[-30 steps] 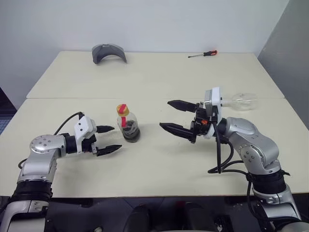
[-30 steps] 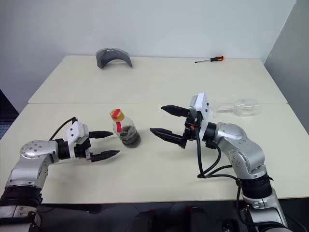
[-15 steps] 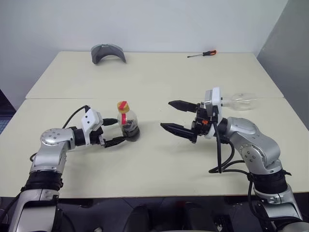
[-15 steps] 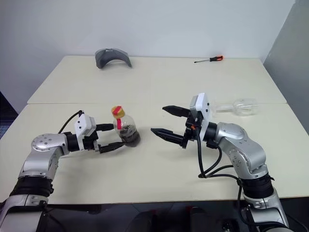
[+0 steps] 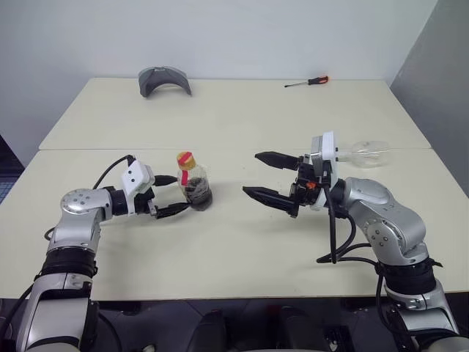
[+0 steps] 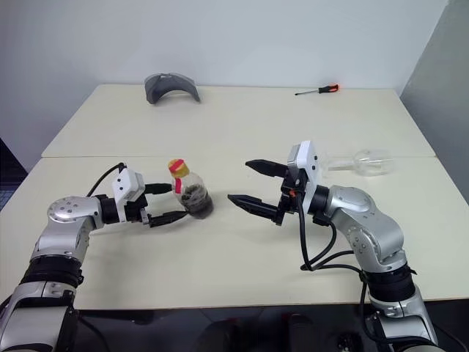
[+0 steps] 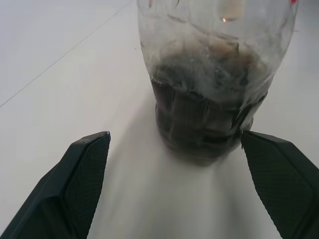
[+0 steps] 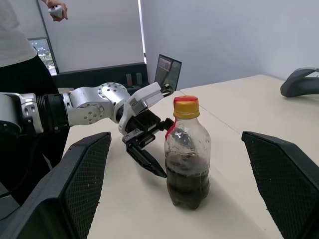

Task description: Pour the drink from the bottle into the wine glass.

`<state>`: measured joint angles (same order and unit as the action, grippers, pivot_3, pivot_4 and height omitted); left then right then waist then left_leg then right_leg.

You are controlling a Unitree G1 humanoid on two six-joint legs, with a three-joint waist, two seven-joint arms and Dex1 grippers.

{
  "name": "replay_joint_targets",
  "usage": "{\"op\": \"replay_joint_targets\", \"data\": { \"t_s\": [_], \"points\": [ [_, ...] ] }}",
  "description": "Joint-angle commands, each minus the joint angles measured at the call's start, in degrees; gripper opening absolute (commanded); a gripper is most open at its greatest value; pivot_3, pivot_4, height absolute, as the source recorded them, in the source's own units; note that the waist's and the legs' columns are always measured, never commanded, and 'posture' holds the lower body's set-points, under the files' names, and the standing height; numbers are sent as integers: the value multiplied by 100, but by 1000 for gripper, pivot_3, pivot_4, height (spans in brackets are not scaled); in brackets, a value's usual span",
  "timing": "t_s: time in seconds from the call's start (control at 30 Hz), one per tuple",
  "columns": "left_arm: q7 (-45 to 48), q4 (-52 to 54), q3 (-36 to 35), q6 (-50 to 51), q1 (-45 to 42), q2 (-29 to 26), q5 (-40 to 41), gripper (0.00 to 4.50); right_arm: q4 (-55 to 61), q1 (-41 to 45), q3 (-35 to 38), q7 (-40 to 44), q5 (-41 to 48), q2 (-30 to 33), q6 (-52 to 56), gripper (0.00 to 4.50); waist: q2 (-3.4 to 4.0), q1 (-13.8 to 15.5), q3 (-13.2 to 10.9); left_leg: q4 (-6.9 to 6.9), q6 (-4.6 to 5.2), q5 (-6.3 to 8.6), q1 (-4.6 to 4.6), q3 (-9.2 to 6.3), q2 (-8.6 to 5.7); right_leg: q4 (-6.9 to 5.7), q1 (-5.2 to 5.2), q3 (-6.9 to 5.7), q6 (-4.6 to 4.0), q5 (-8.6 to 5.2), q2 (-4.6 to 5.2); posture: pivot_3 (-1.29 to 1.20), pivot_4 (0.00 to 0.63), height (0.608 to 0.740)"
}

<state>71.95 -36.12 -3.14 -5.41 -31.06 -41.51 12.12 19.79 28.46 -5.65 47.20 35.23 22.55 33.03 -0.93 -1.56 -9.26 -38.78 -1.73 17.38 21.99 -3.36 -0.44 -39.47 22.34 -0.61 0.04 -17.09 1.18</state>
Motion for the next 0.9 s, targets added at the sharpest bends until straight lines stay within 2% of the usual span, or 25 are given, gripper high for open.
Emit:
{"op": "replay_joint_targets", "data": {
  "t_s": [0.03, 0.3, 0.6, 0.9],
  "points": [
    [-42, -205, -60, -212, -297, -122, -84, 4453, 179, 28, 89, 7, 76, 13, -74, 4500, 0, 3, 0, -1, 0, 0, 1, 0, 0, 0, 0, -1, 0, 0, 0, 0, 150, 740],
    [-171, -747, -74, -540, -617, -59, -231, 4453, 273, -18, 66, 12, 110, 37, -19, 4500, -1, -3, 0, -1, 0, 0, 1, 0, -1, 0, 0, -1, 0, 0, 0, 0, 150, 740],
    [-137, -843, -55, -630, -600, -74, -235, 4453, 242, -3, 79, 12, 97, 45, -33, 4500, -1, -7, 0, -1, 0, 0, 1, 0, -1, -1, 1, 0, 0, 0, 0, 0, 150, 740],
    [194, 371, -199, -154, 459, -319, 95, 4453, 278, -46, 64, 4, 102, 31, -50, 4500, 0, -20, 0, 1, -1, 0, 1, -2, 2, -4, 4, 1, 0, 0, 0, 0, 150, 740]
  ]
}}
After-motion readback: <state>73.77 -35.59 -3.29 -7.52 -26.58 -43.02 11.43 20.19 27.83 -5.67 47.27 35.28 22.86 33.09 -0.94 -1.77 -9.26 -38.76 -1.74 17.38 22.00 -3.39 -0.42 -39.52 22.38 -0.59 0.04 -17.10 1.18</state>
